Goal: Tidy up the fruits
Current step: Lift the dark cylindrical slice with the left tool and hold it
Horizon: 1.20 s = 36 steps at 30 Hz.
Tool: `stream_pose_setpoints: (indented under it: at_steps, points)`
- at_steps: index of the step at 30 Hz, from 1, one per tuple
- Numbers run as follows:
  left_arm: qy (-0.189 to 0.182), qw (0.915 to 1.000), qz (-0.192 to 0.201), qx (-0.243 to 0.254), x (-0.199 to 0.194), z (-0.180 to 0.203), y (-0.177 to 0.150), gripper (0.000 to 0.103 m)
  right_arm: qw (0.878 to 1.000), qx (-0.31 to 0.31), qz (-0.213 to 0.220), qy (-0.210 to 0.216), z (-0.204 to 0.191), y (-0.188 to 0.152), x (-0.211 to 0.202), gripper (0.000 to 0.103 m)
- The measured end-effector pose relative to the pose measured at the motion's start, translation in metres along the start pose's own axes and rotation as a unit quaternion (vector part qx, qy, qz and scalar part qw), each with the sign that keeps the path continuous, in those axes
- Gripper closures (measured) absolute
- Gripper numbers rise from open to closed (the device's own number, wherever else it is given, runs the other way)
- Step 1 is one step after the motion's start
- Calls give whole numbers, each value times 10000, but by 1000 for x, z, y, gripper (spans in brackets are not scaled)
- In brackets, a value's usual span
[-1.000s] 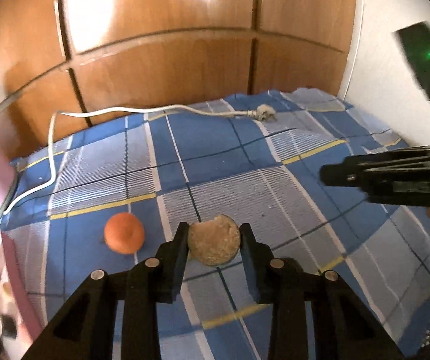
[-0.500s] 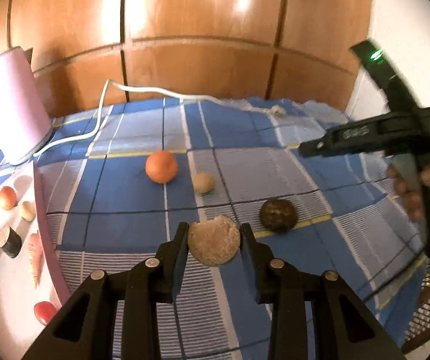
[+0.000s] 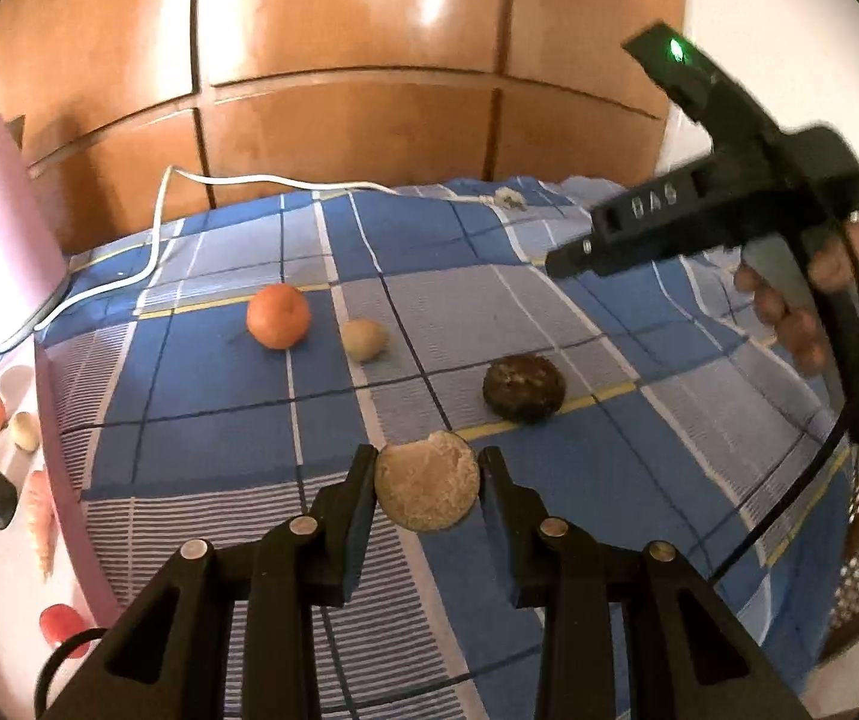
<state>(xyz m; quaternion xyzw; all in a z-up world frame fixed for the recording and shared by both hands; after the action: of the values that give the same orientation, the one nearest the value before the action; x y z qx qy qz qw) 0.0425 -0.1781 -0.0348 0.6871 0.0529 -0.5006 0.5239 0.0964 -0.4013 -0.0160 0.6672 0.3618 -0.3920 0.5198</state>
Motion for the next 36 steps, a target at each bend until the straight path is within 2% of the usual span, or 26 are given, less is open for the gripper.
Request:
stream_pose_setpoints:
  at_steps: [1,2,5,8,12,14,17,19,23,24,28,30,31,32,34,36]
  points:
    - [44,10000,23,23,0,0,0,64,10000,-8,7,-8,0,0,0,59]
    - [47,10000,59,20,-1,0,0,54,10000,-15,15,-3,-1,0,-1,59]
    - [-199,9991,361,-92,-15,-5,5,45,10000,-17,52,3,-1,1,-3,59]
    - [-299,9982,513,19,-24,-7,10,44,9999,34,97,34,1,2,-7,59]
    - [-250,9986,453,81,-27,-13,11,44,9998,35,192,55,0,3,-13,59]
    - [-330,9983,473,-72,-32,-19,10,45,9997,28,235,71,-1,3,-17,59]
    - [-653,9958,551,-323,-42,-29,15,45,9995,37,284,104,-1,3,-20,59]
    - [-791,9930,607,-628,-48,-42,22,45,9994,51,315,125,-1,4,-22,59]
    - [-548,9935,636,-768,-50,-55,39,45,9992,48,374,130,-3,4,-26,59]
    - [-340,9952,552,-732,-46,-55,43,44,9992,46,379,128,-3,4,-26,59]
    - [-72,9963,-99,-849,-19,-52,54,44,9993,43,354,102,-3,3,-25,59]
    - [-404,9916,-276,-1201,-10,-58,62,44,9994,30,330,81,-4,3,-24,59]
    - [-630,9858,-399,-1502,-5,-64,68,44,9994,28,326,77,-4,3,-24,59]
    - [-670,9821,-460,-1699,-2,-67,73,44,9994,28,323,69,-4,3,-23,59]
    - [-575,9821,-398,-1749,0,-68,81,44,9995,47,322,59,-3,3,-23,59]
    - [-330,9841,-586,-1644,11,-65,86,43,9994,70,333,73,-2,3,-24,59]
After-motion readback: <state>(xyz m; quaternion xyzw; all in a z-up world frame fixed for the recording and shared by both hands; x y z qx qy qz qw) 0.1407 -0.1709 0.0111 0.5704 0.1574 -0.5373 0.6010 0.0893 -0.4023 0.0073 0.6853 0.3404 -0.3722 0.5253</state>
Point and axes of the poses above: each gripper's, at about its wrist camera, not at the fingertips, and x roughly the way its jaws point, z to its right, y to its top, the point moved 1 cm from there along x, roughly the way its jaws point, and after that the axes turned 4 degrees about -z, right-handed, at the moved point
